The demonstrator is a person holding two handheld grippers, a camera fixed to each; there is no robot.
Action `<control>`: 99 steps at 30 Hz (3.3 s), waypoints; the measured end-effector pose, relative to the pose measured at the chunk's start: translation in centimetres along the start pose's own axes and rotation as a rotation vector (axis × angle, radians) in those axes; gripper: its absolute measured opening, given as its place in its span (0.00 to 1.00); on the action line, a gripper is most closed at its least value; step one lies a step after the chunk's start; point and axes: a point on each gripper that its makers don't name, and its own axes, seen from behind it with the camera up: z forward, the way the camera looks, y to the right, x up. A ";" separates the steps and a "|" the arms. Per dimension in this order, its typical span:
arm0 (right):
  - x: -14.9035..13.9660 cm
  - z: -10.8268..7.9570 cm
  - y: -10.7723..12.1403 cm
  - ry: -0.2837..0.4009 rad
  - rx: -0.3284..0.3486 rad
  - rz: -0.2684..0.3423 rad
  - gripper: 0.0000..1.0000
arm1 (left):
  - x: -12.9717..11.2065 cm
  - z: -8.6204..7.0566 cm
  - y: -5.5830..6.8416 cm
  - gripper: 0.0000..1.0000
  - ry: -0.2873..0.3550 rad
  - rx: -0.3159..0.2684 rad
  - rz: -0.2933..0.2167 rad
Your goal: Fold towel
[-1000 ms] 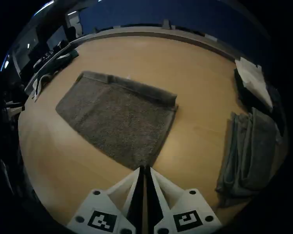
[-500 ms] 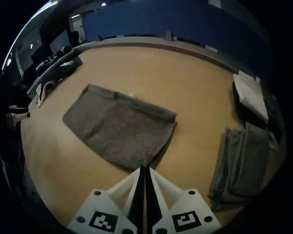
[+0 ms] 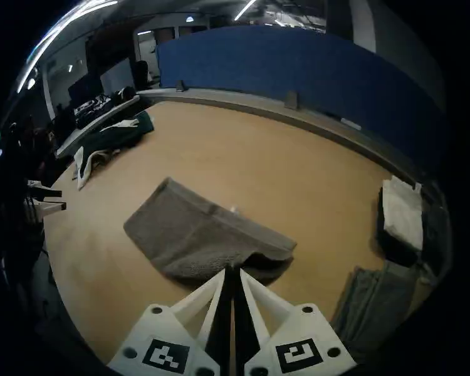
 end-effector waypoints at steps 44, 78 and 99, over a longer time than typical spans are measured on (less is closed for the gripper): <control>0.5 13.2 -19.1 -0.193 0.335 -0.434 0.01 | -1.0 -2.5 -2.2 0.92 0.088 0.004 -0.131; 1.7 11.5 -19.1 -0.147 0.356 -0.382 0.49 | -0.8 -2.5 -1.9 0.92 0.088 0.000 -0.121; 1.2 7.5 -11.3 -0.068 0.165 -0.255 0.93 | -0.1 -2.6 -1.2 0.92 0.089 -0.009 -0.098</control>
